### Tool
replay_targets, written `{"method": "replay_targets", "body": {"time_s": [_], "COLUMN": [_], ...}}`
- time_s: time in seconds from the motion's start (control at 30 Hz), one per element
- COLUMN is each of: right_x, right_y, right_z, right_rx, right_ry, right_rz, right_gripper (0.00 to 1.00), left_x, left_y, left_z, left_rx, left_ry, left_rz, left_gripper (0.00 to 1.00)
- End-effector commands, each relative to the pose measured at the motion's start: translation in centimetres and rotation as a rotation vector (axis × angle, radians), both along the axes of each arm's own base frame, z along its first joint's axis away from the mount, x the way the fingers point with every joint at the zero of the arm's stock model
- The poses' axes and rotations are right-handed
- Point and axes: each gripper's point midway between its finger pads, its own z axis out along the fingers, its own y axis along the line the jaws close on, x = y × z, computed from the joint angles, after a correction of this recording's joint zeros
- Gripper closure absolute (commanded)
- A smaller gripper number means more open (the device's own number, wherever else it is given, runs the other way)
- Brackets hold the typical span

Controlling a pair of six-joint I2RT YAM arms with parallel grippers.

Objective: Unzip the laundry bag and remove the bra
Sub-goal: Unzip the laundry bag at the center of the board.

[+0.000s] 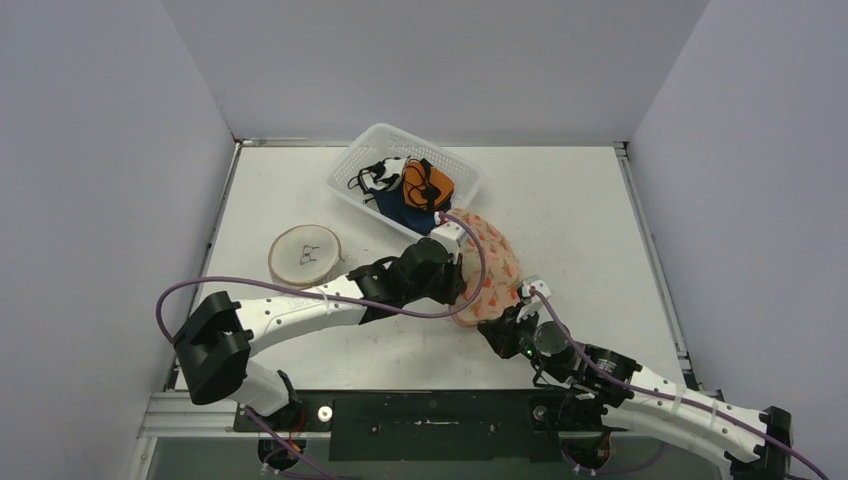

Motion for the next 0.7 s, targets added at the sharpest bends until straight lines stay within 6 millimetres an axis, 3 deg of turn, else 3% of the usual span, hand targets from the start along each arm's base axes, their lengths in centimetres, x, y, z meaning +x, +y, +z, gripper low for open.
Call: {"method": "replay_targets", "body": {"time_s": [0.0,0.13,0.2,0.3,0.4,0.47,0.53,0.67], "right_x": [-0.1,-0.1,-0.2,-0.2,-0.2,-0.2,-0.2,-0.3], "right_y": [0.9,0.9,1.0,1.4,2.0,2.3,2.6,3.3], "right_z": [-0.4,-2.4,-3.0,-3.8,-4.1,-4.3,-4.5,-4.6], "right_rx": [0.054,0.058,0.071,0.079,0.081,0.077,0.073,0.086], "right_ry": [0.022,0.057,0.073,0.085,0.09,0.093,0.094,0.098], "right_rz": [-0.004,-0.032,-0.041,-0.044,-0.041,-0.038,-0.034,-0.034], "right_gripper": [0.95,0.95,0.95,0.95,0.95,0.95,0.95,0.95], "left_x": [1.2,1.1,1.2,0.8,0.1,-0.3,-1.1,-2.9], "left_y": [-0.3,0.7,1.0,1.8,2.8,3.5,4.1,5.6], "left_z": [0.2,-1.7,-2.2,-2.7,-3.0,-3.0,-3.1,-4.3], "left_rx": [-0.077,-0.052,-0.069,-0.089,-0.107,-0.125,-0.149,-0.225], "left_ry": [-0.018,0.01,0.013,0.039,0.065,0.088,0.12,0.22], "left_rz": [0.065,0.105,0.131,0.161,0.186,0.211,0.232,0.3], "left_gripper": [1.0,0.98,0.9,0.6,0.24,0.09,0.03,0.04]}}
